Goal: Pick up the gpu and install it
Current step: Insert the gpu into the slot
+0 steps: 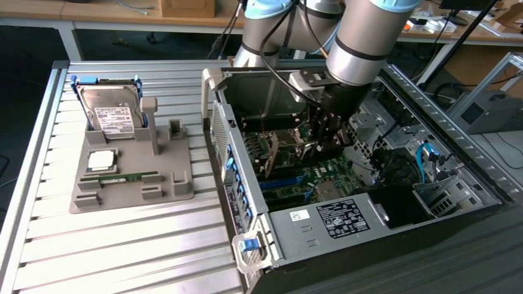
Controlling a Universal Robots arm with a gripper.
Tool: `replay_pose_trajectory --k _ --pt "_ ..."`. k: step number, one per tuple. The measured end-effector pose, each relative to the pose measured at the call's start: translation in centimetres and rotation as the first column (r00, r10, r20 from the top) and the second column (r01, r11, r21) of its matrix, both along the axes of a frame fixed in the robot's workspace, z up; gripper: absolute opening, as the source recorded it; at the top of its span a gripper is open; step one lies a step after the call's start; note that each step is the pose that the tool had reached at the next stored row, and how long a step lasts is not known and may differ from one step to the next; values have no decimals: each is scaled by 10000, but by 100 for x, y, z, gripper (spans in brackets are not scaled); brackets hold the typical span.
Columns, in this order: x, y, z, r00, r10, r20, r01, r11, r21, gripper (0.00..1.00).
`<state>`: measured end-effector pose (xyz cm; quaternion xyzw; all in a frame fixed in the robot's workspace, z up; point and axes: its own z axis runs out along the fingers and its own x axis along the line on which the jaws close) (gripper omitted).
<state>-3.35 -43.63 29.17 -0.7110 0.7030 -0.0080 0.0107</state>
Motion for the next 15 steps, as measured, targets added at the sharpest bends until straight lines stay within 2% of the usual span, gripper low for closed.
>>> replay_pose_trajectory --k 15 --pt "-35 0 -24 10000 -3 1 3 10000 -6 27"
